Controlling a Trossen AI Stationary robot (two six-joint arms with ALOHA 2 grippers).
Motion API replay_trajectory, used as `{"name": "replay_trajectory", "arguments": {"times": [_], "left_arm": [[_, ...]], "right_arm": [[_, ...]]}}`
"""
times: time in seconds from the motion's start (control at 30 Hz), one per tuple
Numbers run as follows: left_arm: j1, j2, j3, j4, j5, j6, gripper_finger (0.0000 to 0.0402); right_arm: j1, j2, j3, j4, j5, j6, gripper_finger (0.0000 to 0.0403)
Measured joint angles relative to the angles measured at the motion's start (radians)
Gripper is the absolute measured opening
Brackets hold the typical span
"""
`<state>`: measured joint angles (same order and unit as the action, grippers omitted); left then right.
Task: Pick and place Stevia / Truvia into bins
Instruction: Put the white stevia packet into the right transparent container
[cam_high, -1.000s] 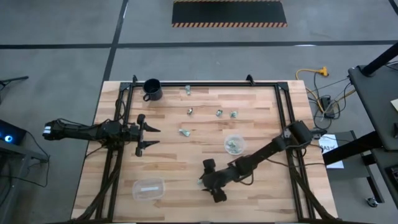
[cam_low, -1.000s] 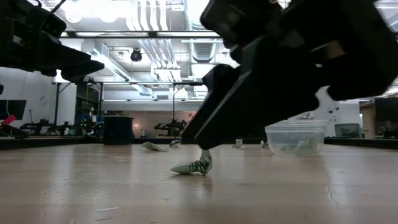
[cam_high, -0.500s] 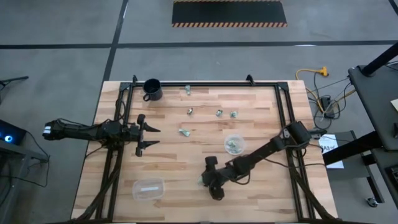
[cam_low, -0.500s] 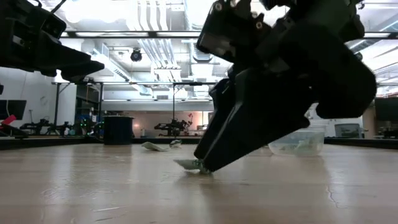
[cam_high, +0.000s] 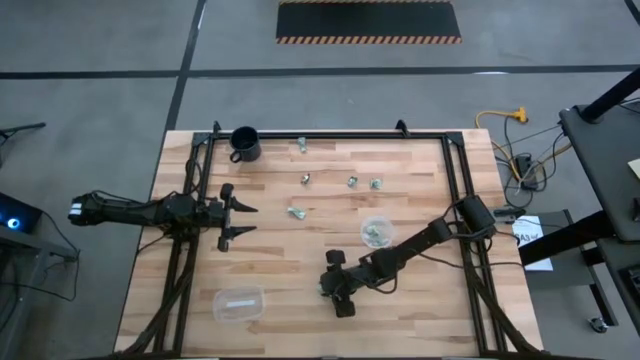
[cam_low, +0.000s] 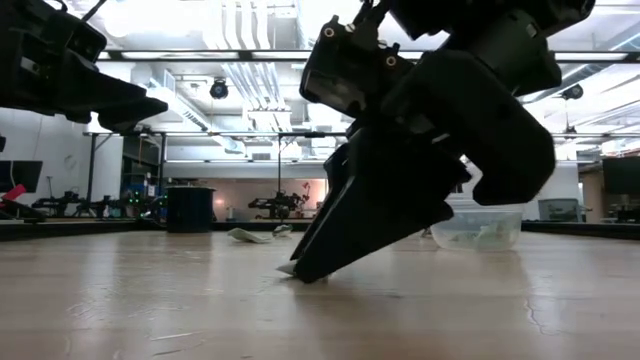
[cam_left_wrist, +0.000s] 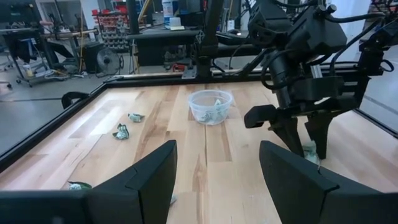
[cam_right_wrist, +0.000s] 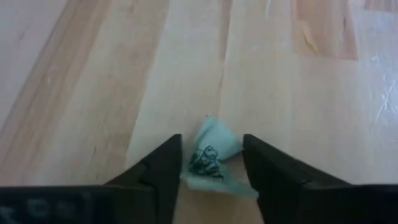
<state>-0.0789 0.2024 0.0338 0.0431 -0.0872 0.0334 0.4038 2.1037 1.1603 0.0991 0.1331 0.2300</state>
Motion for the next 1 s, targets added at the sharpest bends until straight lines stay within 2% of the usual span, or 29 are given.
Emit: {"name": "replay_trajectory", "arguments": {"times": [0.2, 0.23, 0.37, 0.5, 0.83, 0.9, 1.0], "left_arm": [[0.000, 0.000, 0.000, 0.001, 0.000, 0.000, 0.0212], [0.000, 0.000, 0.000, 0.001, 0.000, 0.000, 0.0212], [0.000, 0.000, 0.000, 0.001, 0.000, 0.000, 0.0212], [0.000, 0.000, 0.000, 0.001, 0.000, 0.000, 0.0212], [0.000, 0.000, 0.000, 0.001, 0.000, 0.000, 0.0212], [0.000, 0.000, 0.000, 0.001, 0.000, 0.000, 0.0212], [0.000, 0.000, 0.000, 0.001, 0.000, 0.000, 0.0212]], "right_arm": [[-0.007, -0.001, 0.000, -0.026, -0.025, -0.040, 0.0031], [-0.007, -0.001, 0.001, -0.032, -0.041, -0.052, 0.0023], [-0.013, 0.000, -0.001, -0.032, -0.092, -0.058, 0.0013], [-0.016, 0.000, -0.002, -0.029, -0.097, -0.068, 0.0011], [-0.015, -0.025, -0.005, -0.041, -0.034, -0.129, 0.0009], [-0.007, -0.047, -0.011, -0.080, 0.010, -0.142, 0.0009], [0.020, -0.087, -0.024, -0.174, 0.171, -0.152, 0.0009]]}}
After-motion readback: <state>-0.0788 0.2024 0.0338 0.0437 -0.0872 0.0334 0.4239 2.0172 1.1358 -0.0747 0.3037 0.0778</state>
